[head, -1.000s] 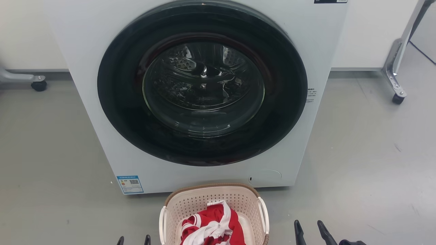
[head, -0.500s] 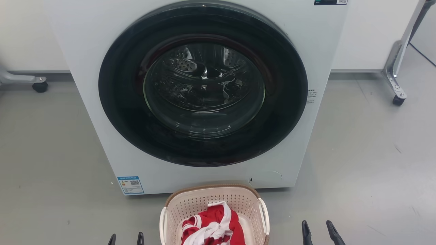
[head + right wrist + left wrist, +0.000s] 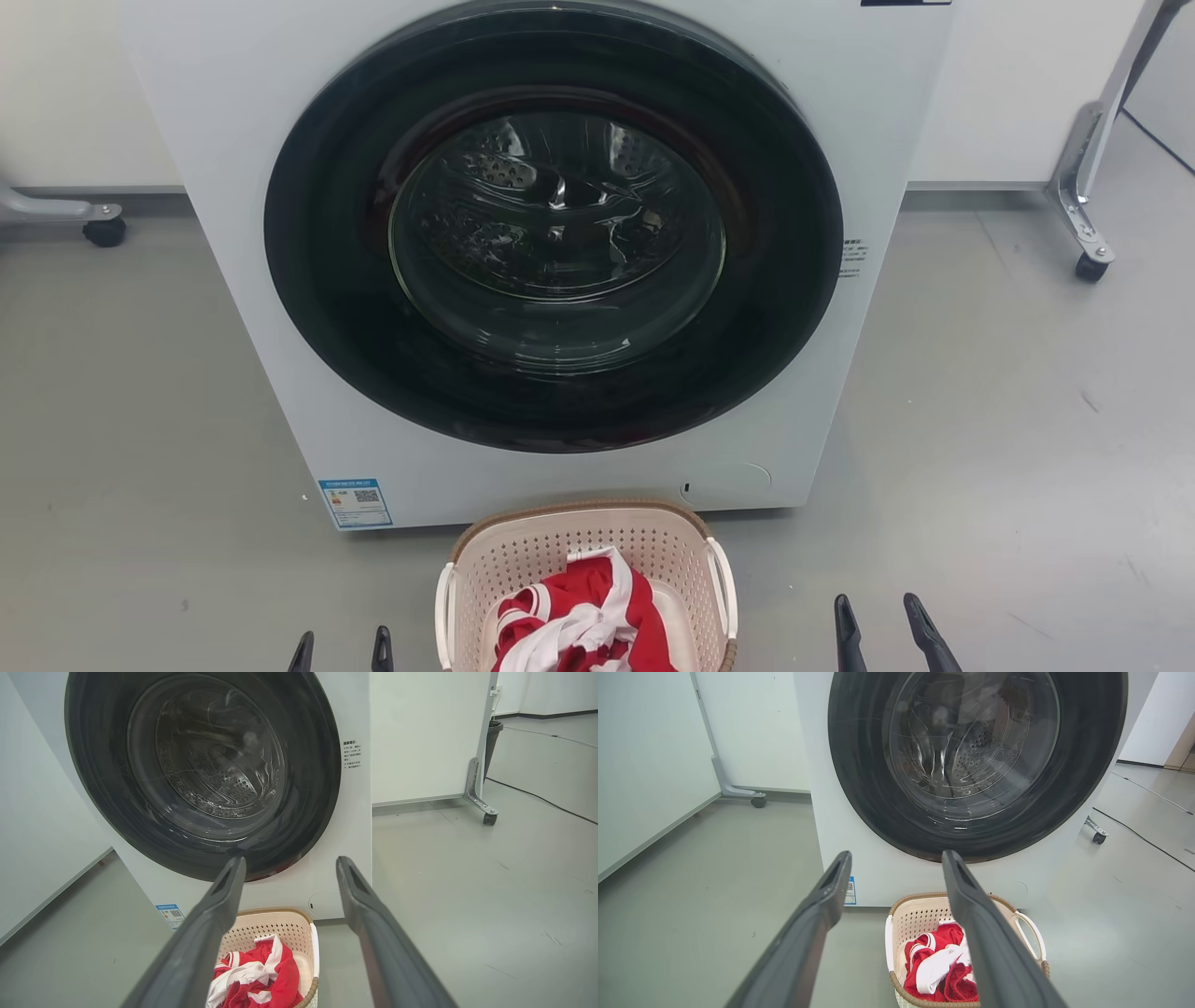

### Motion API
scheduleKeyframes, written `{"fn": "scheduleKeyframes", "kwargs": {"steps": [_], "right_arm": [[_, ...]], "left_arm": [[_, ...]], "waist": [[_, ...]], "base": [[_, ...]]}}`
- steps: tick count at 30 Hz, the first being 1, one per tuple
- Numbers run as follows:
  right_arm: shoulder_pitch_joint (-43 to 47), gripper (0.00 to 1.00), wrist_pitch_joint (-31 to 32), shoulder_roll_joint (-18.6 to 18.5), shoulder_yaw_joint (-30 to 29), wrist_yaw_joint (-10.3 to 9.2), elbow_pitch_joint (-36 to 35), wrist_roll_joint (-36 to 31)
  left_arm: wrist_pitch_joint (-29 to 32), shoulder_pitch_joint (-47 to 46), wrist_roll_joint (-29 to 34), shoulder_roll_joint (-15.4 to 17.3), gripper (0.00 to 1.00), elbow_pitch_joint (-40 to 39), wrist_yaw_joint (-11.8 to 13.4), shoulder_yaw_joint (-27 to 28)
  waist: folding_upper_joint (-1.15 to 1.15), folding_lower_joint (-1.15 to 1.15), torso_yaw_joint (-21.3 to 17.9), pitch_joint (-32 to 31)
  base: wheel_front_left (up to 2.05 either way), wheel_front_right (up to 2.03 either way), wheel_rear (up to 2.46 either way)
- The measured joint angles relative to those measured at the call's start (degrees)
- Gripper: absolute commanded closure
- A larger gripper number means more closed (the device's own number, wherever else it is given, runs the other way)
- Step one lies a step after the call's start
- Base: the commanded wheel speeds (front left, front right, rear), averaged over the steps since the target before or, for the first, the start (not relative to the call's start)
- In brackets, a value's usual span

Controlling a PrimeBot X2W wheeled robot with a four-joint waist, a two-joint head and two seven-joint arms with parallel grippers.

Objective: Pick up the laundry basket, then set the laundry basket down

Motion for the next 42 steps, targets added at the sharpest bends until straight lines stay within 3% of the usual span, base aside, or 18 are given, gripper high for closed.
{"fn": "scheduleKeyframes", "kwargs": {"steps": [6, 7, 15, 42], "right_arm": [[0.0, 0.0, 0.0, 0.0, 0.2, 0.0, -1.1, 0.1], [0.1, 1.0, 0.1, 0.0, 0.2, 0.0, -0.7, 0.1], [1.7, 1.0, 0.3, 0.1, -0.2, 0.29, 2.4, 0.9], [-0.7, 1.0, 6.3, 0.2, -7.3, 4.12, 3.8, 22.8]], "left_arm": [[0.0, 0.0, 1.3, -0.1, 0.0, -0.2, 0.0, 0.1], [0.1, 0.0, 1.4, -0.1, 1.0, 0.2, -0.1, 0.0], [0.6, 1.1, 0.7, -0.3, 1.0, 3.2, -0.6, 0.2], [6.7, -1.6, -21.2, -1.0, 1.0, 4.2, -4.2, 4.7]], "waist": [[0.0, 0.0, 0.0, 0.2], [0.0, 0.0, 0.0, 0.2], [0.0, 0.0, 0.0, 0.3], [0.0, 0.0, 0.2, 0.6]], "base": [[0.0, 0.0, 0.0], [0.0, 0.0, 0.0], [0.0, 0.0, 0.0], [0.0, 0.0, 0.0]]}}
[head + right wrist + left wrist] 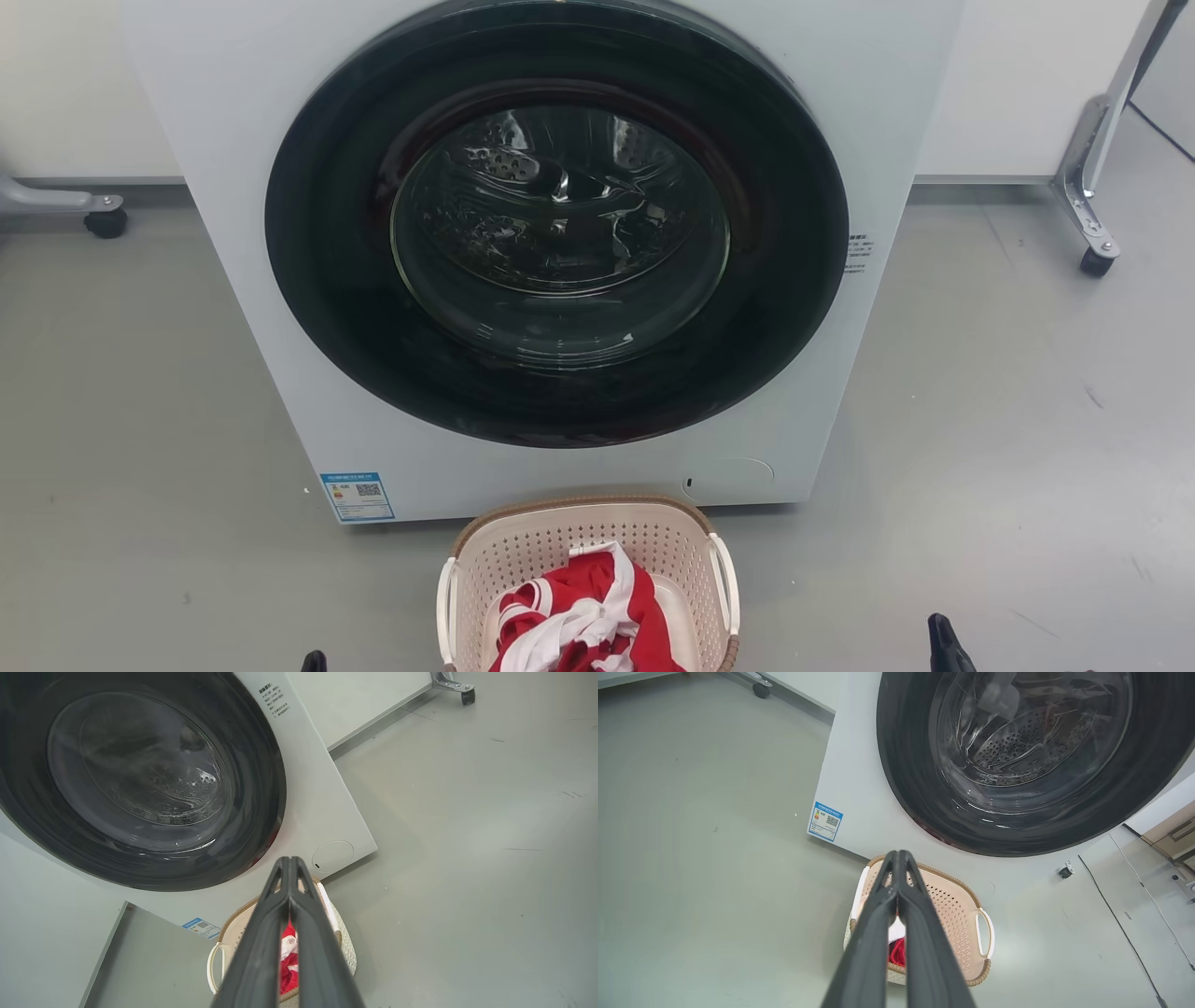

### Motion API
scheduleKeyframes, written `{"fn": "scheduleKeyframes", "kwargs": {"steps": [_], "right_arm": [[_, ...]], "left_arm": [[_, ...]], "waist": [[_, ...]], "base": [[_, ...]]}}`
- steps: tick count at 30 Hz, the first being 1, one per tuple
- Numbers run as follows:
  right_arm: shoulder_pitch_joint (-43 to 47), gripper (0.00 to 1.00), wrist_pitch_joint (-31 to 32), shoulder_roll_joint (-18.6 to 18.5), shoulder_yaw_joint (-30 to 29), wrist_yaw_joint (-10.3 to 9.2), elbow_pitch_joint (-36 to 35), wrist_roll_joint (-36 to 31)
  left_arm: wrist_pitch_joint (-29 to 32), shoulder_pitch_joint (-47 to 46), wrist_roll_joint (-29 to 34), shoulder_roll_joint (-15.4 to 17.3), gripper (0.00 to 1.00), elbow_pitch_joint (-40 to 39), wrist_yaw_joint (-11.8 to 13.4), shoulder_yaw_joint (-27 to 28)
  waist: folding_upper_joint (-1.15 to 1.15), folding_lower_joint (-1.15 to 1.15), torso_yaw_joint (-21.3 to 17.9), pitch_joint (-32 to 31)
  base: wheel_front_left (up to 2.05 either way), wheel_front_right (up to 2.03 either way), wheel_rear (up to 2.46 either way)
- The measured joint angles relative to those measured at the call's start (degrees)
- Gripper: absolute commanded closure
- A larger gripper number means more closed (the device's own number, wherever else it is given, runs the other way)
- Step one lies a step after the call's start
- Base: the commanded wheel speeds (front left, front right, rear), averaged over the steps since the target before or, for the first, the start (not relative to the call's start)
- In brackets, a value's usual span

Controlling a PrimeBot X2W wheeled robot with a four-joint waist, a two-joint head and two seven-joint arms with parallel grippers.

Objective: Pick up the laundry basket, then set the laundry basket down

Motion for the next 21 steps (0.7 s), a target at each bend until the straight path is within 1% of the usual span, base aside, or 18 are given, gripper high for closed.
{"fn": "scheduleKeyframes", "kwargs": {"steps": [21], "right_arm": [[-2.4, 1.0, 4.7, 0.1, -5.4, 3.19, 1.5, 16.6]], "left_arm": [[4.5, -2.5, -17.0, -0.6, 1.0, 0.8, -3.0, 3.4]], "waist": [[0.0, 0.0, 0.2, 0.2]], "base": [[0.0, 0.0, 0.0]]}}
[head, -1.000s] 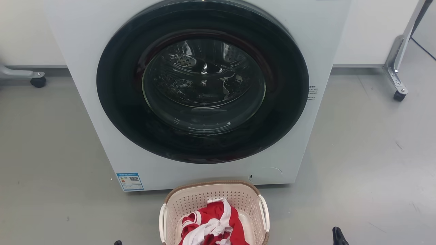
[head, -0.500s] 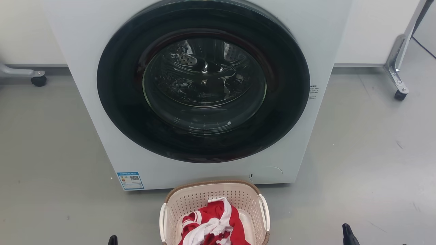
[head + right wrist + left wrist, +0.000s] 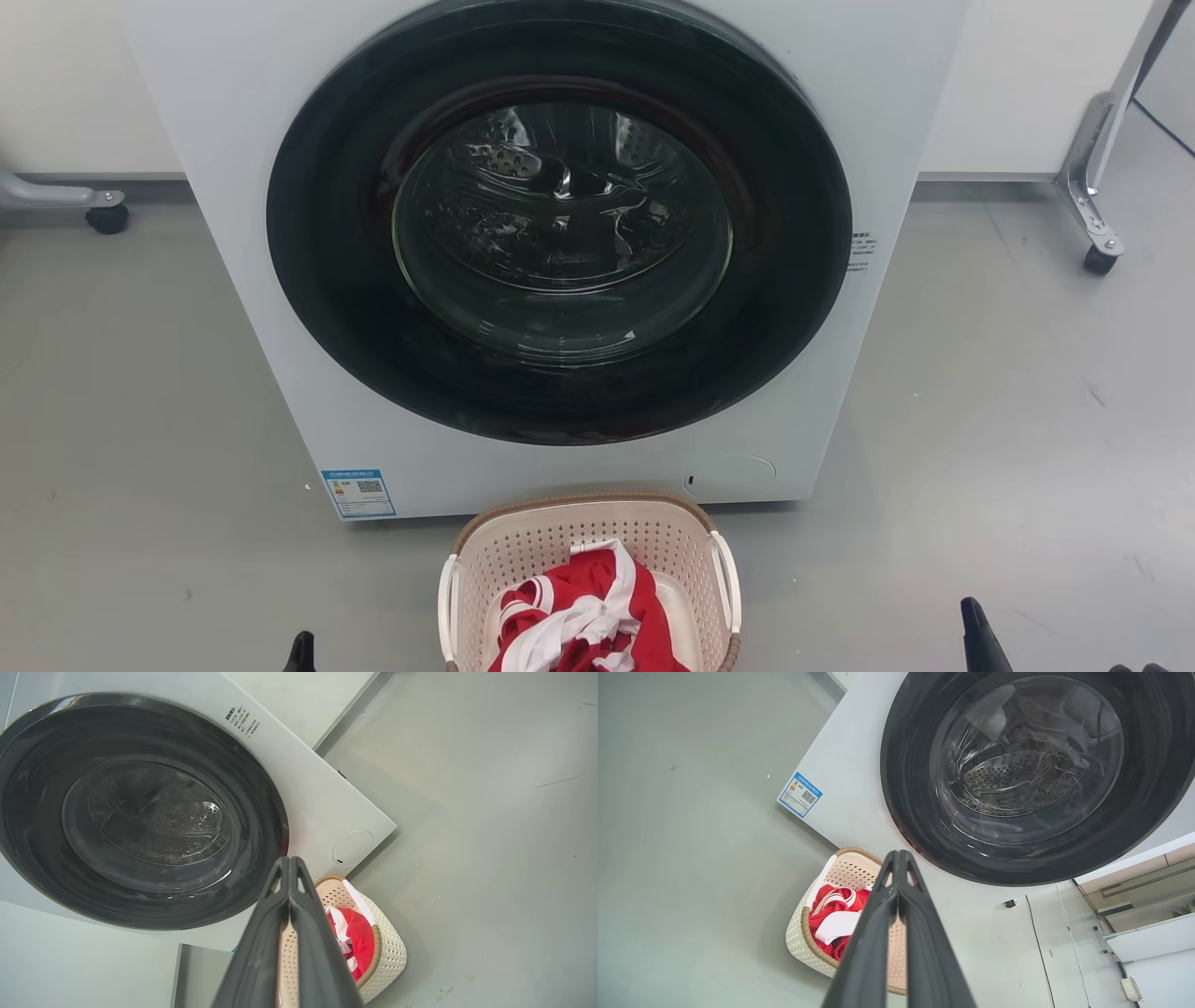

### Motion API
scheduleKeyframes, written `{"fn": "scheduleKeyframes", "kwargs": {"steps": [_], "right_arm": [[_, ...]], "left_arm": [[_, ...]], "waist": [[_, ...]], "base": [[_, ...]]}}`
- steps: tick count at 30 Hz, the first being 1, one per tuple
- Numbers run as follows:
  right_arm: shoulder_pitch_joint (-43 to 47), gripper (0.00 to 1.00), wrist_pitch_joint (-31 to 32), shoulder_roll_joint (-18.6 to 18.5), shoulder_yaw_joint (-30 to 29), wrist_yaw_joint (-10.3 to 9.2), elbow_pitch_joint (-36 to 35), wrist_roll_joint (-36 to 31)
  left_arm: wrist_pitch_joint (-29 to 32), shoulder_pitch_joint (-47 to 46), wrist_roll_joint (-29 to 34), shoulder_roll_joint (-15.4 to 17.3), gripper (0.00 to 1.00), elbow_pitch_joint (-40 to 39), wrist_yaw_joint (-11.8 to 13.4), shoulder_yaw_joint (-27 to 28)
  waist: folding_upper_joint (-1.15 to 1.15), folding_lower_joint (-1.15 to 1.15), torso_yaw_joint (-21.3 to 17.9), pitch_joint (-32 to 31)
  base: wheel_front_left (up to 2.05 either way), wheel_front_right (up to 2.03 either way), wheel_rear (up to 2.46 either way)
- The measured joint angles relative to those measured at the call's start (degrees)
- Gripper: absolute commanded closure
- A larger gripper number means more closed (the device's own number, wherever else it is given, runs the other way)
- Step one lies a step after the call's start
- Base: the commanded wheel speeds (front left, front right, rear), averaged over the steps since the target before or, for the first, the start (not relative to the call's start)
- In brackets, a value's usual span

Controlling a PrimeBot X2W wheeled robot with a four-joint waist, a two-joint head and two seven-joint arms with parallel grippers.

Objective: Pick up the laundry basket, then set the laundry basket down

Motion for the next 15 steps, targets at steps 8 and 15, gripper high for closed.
{"fn": "scheduleKeyframes", "kwargs": {"steps": [8, 15], "right_arm": [[-0.6, 1.0, 1.7, 0.0, -2.1, 1.25, 0.6, 6.2], [-1.4, 1.0, 3.1, 0.0, -3.9, 2.33, 1.2, 11.6]], "left_arm": [[1.6, -1.2, -6.4, -0.2, 1.0, 0.3, -1.3, 1.3], [3.0, -2.2, -11.5, -0.3, 1.0, 0.5, -2.3, 2.3]], "waist": [[0.0, 0.0, 0.1, 0.1], [0.0, 0.0, 0.1, 0.2]], "base": [[0.0, 0.0, 0.0], [0.0, 0.0, 0.0]]}}
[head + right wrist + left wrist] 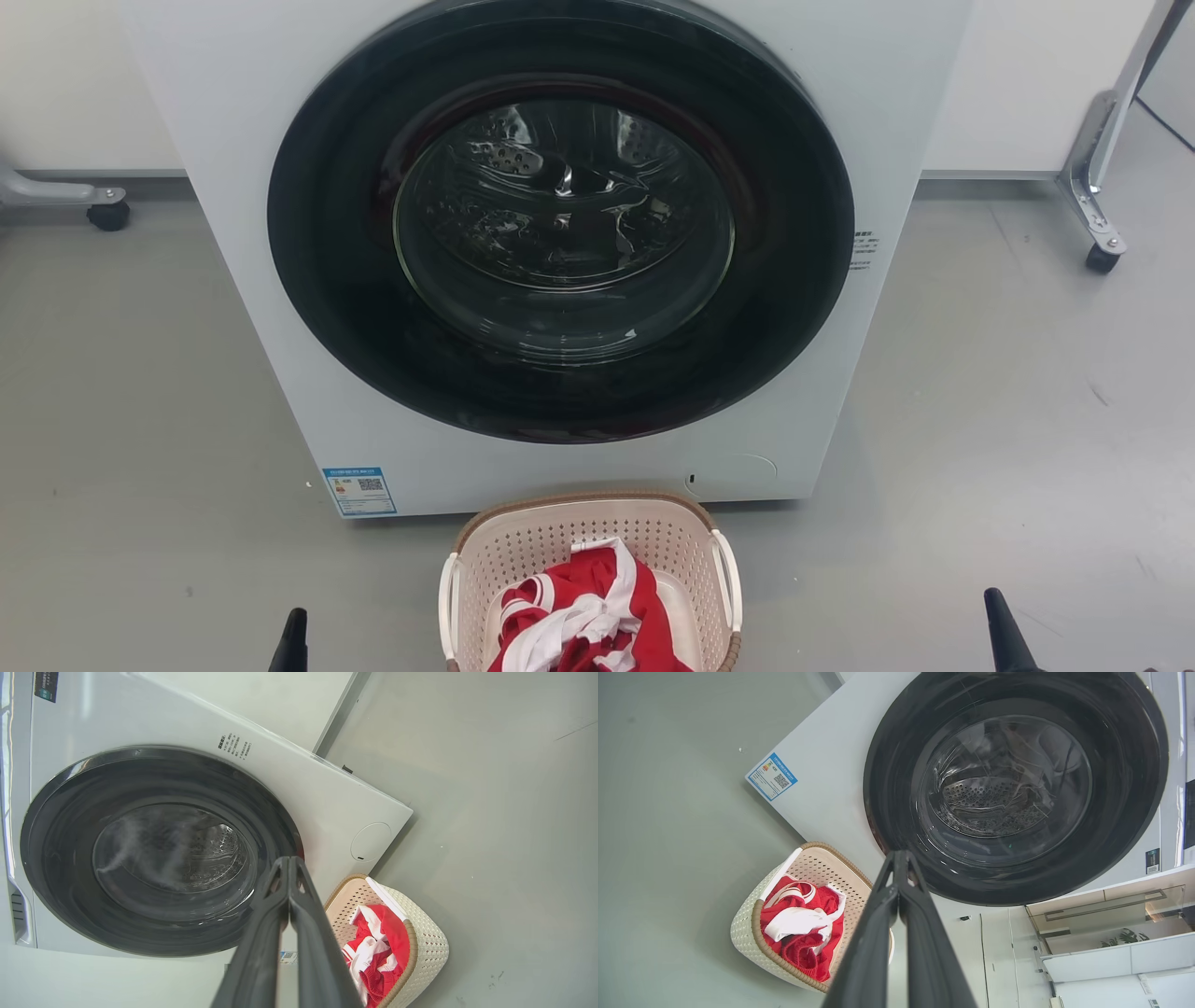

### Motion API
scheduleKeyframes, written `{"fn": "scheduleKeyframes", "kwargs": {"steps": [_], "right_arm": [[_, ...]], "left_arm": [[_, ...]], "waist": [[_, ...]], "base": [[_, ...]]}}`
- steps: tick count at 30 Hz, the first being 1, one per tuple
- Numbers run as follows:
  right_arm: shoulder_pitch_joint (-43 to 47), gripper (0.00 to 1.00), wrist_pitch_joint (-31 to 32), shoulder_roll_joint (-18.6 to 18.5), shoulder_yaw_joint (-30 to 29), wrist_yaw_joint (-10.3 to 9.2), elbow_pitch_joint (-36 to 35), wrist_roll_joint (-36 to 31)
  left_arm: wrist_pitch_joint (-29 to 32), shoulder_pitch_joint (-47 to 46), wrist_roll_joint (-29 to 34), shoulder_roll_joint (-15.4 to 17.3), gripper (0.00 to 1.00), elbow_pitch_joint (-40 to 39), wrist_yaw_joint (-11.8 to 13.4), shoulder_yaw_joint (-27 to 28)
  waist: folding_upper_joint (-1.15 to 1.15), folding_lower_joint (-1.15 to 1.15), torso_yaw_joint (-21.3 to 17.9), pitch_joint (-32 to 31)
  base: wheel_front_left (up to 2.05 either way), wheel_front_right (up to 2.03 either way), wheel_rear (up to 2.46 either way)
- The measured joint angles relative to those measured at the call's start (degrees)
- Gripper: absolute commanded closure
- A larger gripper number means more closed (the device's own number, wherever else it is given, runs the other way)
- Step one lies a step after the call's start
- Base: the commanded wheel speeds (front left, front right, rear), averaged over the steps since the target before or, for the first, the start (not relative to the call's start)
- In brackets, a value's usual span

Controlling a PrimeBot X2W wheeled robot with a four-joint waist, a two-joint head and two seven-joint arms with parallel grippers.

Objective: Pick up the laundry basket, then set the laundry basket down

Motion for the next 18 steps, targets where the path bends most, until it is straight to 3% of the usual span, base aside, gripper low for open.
{"fn": "scheduleKeyframes", "kwargs": {"steps": [18], "right_arm": [[-2.3, 1.0, 3.7, 0.1, -4.6, 2.56, 1.1, 14.0]], "left_arm": [[3.7, -2.4, -14.2, -0.4, 1.0, 0.6, -2.5, 2.9]], "waist": [[0.0, 0.0, 0.1, 0.2]], "base": [[0.0, 0.0, 0.0]]}}
